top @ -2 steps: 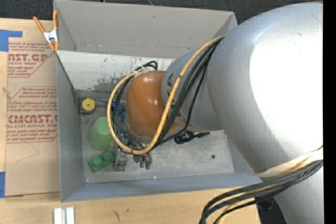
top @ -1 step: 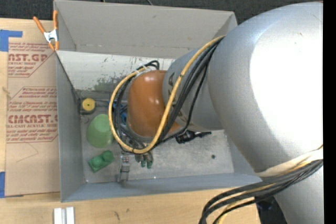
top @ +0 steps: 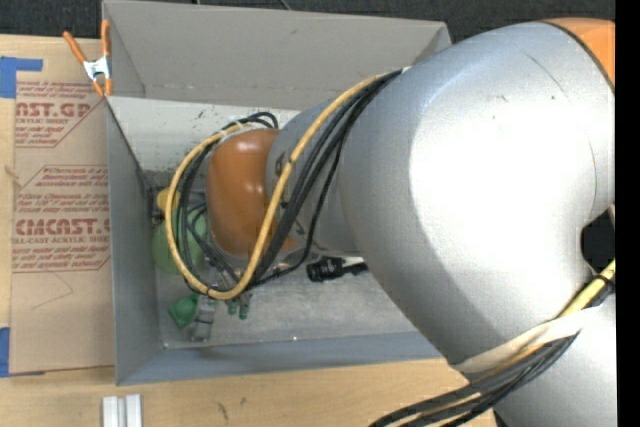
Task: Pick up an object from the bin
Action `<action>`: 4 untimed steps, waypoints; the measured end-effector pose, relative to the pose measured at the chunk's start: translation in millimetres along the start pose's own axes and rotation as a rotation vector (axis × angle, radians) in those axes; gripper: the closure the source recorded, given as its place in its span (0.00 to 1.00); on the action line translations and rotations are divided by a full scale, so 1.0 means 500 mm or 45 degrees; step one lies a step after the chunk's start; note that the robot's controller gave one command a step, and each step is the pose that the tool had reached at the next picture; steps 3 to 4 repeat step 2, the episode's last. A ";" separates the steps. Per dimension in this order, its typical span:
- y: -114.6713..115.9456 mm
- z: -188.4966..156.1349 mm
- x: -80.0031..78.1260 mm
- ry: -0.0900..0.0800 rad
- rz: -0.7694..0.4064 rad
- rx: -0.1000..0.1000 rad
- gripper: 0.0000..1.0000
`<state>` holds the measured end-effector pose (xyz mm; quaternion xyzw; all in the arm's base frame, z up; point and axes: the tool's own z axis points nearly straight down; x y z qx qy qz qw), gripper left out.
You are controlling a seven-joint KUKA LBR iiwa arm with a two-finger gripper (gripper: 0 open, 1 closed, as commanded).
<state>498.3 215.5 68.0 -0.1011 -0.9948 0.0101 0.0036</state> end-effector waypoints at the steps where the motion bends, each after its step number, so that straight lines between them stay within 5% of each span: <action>1: 0.025 -0.006 0.006 -0.008 -0.019 -0.025 1.00; 2: 0.062 -0.285 -0.019 -0.017 -0.029 -0.035 1.00; 4: 0.062 -0.285 -0.019 -0.017 -0.029 -0.035 1.00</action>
Offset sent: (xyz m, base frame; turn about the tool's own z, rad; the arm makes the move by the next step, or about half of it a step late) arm 0.0000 0.0000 0.0000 0.0000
